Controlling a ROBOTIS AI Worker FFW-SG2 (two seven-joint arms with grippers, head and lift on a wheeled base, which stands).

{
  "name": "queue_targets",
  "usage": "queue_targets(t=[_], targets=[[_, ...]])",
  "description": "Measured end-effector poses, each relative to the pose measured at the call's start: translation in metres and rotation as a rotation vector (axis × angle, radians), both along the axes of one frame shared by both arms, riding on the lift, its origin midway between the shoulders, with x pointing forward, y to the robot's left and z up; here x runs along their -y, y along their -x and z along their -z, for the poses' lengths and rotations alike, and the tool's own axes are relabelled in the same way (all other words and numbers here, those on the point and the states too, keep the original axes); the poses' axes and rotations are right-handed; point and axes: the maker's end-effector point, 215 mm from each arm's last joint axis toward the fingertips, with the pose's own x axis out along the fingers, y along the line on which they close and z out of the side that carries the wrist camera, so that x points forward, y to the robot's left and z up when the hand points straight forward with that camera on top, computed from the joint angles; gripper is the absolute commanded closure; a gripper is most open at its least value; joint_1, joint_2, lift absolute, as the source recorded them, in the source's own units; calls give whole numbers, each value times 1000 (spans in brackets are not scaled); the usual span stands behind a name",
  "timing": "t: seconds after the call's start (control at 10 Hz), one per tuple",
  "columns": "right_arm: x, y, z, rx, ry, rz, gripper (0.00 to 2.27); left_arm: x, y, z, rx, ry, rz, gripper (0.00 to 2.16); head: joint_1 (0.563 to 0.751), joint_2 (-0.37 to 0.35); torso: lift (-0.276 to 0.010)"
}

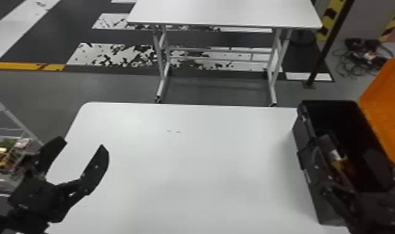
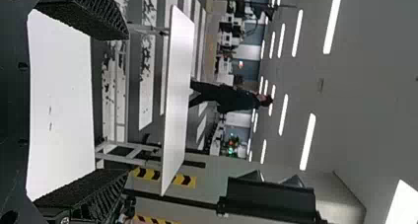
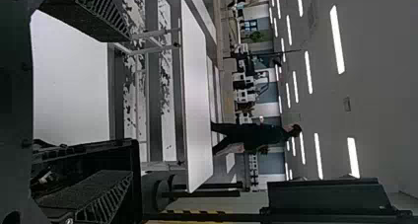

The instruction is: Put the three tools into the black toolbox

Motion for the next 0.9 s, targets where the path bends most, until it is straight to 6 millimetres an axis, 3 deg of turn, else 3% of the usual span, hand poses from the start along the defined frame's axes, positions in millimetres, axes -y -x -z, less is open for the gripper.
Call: queue_targets(t=[0.1,0.3,0.4,0.6,0.9], targets=[[-8,6,11,-15,10,17,36,-3,-1,12,-42,25,-59,39,695,129,-51],[-27,12,31,-57,37,17,43,38,-3,20,-71,28,-31,39,695,108,-51],[-35,14,36,-74,50,12,46,47,-2,23,-85,27,-11,39,695,96,-51],[-38,16,45,-103,56,16,49,48,5,26,-102,17,-13,43,695,102,-51],[-40,15,42,-103,53,9,76,50,12,20,-91,1,-7,46,695,101,-51]])
